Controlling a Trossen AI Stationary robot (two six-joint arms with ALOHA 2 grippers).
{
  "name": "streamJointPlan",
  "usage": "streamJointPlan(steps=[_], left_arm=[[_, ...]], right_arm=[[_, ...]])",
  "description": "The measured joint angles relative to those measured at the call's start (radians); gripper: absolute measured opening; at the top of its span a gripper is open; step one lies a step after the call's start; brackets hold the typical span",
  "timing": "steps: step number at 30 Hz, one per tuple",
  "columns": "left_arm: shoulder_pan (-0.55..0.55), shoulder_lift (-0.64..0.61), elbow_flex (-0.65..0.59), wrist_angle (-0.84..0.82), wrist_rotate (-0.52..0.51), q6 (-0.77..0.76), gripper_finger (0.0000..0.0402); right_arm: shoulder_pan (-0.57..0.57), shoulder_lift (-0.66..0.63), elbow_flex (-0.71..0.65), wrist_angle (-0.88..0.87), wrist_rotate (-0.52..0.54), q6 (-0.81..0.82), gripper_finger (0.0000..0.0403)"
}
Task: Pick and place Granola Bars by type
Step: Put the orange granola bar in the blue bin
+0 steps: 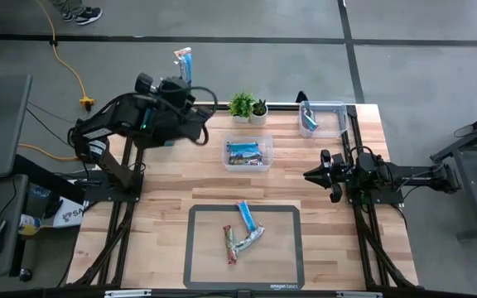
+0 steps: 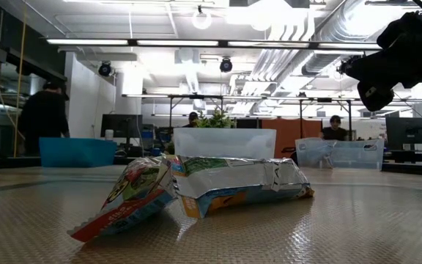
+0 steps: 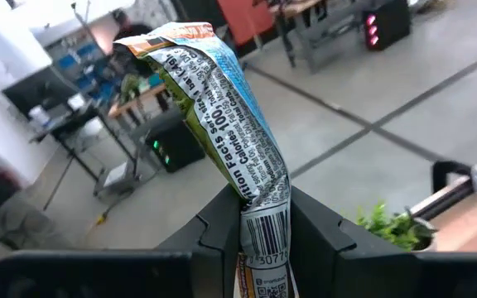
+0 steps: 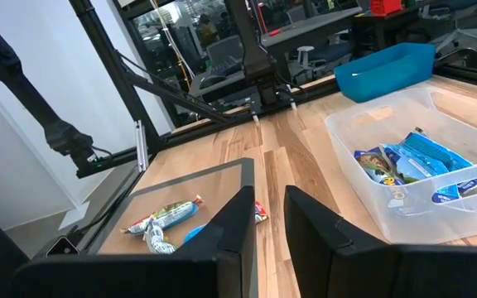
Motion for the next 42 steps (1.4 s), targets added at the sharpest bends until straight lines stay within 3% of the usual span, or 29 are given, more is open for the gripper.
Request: streamJointPlan(steps=[12, 19, 24, 31, 42], left_arm=[[0.399, -0.013, 0.000, 0.000, 0.233, 0.111, 0.0078], [0.689, -0.013, 0.000, 0.000, 0.578, 0.137, 0.0078], [0.848, -0.011, -0.038, 0.000, 0.757, 0.158, 0.0078], [1.012, -0.037, -0.250, 0.000, 0.982, 0.186, 0.0078], [1.093, -0.089, -0.732, 0.069, 1.089, 0.219, 0.0078]], right_arm=[[0.000, 0.000, 0.000, 0.000, 0.000, 0.000, 0.0047], [0.000, 0.000, 0.000, 0.000, 0.000, 0.000, 0.0050], [0.000, 0.000, 0.000, 0.000, 0.000, 0.000, 0.0047], [0.000, 0.000, 0.000, 0.000, 0.000, 0.000, 0.0052], [0.000, 0.000, 0.000, 0.000, 0.000, 0.000, 0.0047]])
